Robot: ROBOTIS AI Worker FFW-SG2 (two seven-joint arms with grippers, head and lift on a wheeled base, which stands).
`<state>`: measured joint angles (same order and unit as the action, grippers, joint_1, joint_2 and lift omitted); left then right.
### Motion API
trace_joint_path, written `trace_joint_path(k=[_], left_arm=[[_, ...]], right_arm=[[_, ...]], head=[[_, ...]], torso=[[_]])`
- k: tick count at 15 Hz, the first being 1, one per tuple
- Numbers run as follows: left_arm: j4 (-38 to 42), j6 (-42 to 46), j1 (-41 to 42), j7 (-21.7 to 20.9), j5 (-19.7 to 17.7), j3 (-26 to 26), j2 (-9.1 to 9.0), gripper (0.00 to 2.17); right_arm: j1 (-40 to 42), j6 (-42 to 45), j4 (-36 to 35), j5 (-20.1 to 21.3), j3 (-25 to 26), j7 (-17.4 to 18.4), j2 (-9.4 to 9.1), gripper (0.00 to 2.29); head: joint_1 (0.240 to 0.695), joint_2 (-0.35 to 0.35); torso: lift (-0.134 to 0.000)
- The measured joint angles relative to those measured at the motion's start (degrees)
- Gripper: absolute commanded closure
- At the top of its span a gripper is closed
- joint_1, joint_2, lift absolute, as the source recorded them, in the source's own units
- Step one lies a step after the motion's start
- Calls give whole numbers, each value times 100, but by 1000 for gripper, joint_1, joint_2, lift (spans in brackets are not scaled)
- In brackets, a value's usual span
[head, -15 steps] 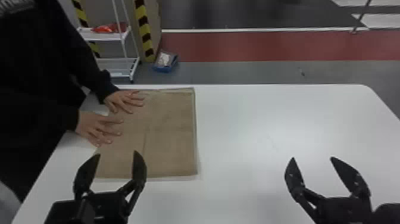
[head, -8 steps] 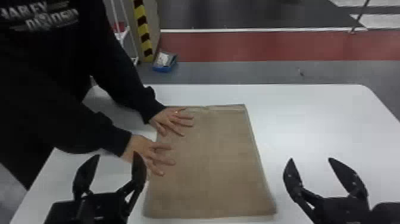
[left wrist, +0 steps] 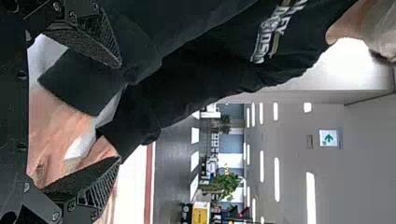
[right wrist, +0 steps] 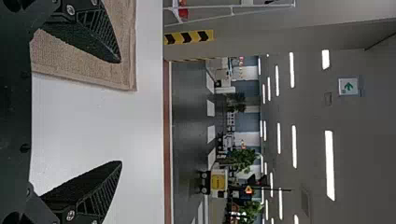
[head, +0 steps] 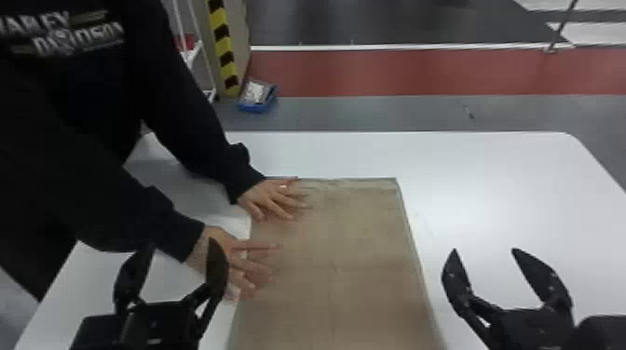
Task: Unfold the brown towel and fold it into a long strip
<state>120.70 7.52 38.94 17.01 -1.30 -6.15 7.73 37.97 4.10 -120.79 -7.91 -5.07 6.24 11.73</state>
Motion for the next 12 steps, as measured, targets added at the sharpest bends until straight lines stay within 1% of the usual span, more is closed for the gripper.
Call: trace_joint_path(k=[12], left_arm=[[-93,-10,-100,-28,-2,-7,-7,198]], right_arm=[[-47,16,98,0,-2,0,-22,110]], head=[[695,34]], torso=[[-123]])
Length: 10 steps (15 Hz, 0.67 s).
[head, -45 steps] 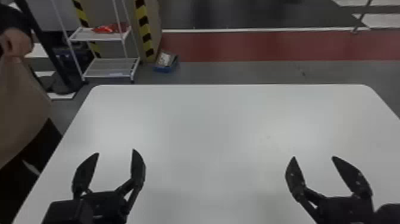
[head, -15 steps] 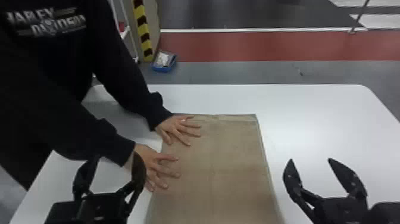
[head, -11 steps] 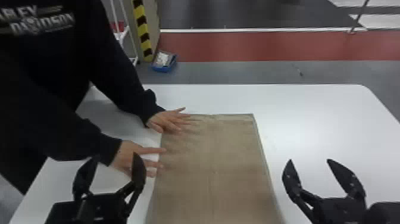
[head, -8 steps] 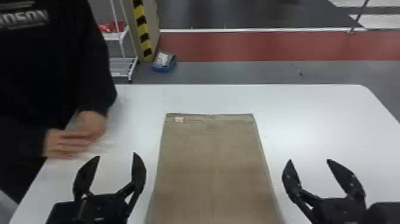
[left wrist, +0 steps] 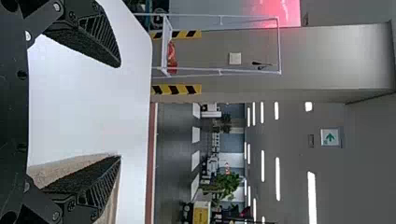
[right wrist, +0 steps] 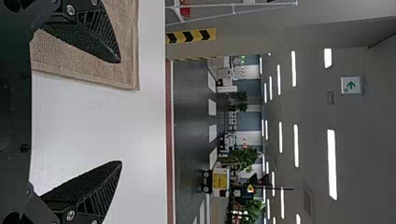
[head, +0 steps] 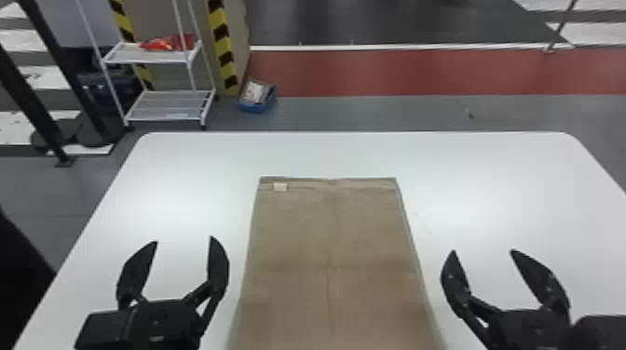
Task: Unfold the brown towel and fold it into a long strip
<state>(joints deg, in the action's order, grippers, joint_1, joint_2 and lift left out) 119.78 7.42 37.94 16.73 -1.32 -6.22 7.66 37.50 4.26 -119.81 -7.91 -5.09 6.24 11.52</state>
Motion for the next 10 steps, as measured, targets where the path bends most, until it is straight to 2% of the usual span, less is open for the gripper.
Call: trace_joint_path(k=[6,10], left_arm=[[21,-189,-202,-145,27,-85,7,198],[-13,-238,-250,-144,35,-124,14,198]], right_arm=[[-163,-86,56,3,18,7,-1,110],[-966,-796,421,-34,26,-4,0,113]], head=[[695,11],[695,0]], torso=[[-123],[-123]])
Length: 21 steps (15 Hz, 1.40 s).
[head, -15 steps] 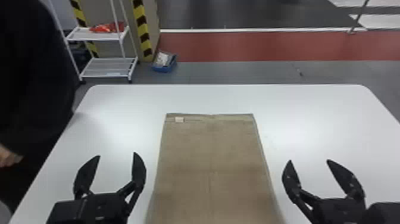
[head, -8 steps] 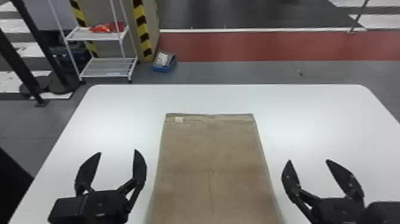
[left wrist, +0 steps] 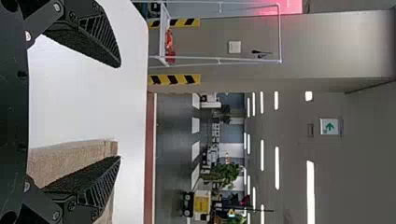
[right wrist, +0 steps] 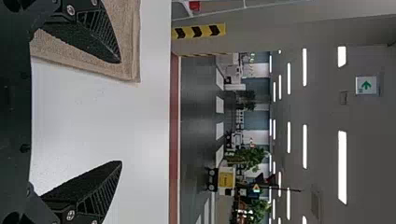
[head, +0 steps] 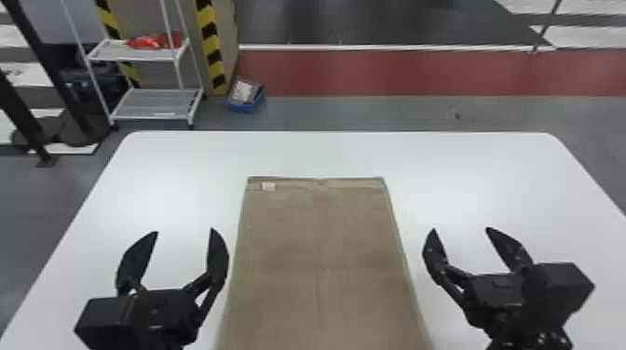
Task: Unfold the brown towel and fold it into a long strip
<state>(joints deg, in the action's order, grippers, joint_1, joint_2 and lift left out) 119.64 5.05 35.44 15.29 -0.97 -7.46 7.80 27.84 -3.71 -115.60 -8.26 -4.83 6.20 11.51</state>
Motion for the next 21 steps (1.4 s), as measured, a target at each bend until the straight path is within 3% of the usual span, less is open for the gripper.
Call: trace_joint_path(k=[7,11,17,21], left_arm=[[-117,-62,-113,-16,-78,17,78,198],[-231,-220,-262,-82,-140,-4,120,198],[-431,-428,-532,-88,-176,-178,197,198],[-464,-554,-597,-88,-176,-226,209,198]], right_arm=[[-1359,-519,1001,-424,-27,-177,-2,113],[-2080,-536,1737,-802,-17,-494,-4,113],[-2921,-1031,2615,-890,-140,-722,-20,154],[-3423,-1200,3153,-869,-499,-846,-26,181]], head=[[695,-5],[695,-7],[695,-14],[695,7]], torso=[[-123],[-123],[-123],[-123]])
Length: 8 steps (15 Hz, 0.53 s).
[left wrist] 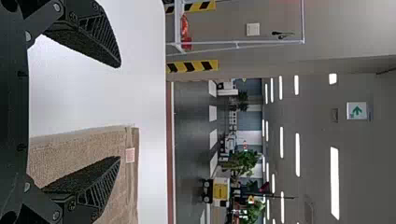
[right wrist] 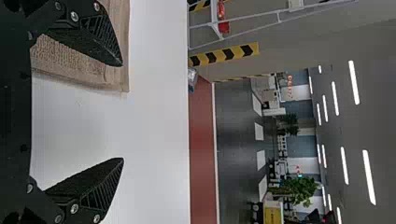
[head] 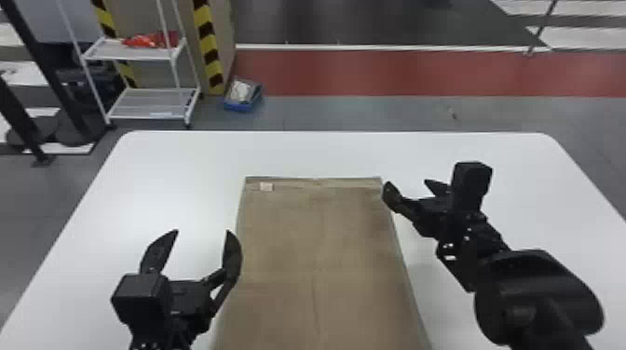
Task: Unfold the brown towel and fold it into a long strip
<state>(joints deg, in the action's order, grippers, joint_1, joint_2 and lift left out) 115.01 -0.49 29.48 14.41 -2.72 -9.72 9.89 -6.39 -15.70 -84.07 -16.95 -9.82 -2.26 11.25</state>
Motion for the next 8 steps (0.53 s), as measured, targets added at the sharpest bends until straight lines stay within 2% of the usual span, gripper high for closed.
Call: trace_joint_path(k=[8], left_arm=[[-84,-123,-154,0,-5,-128,73,198]], right_arm=[[-538,-507,502,99,-525,-82,-14,383]], head=[[695,41]], torso=[[-123]])
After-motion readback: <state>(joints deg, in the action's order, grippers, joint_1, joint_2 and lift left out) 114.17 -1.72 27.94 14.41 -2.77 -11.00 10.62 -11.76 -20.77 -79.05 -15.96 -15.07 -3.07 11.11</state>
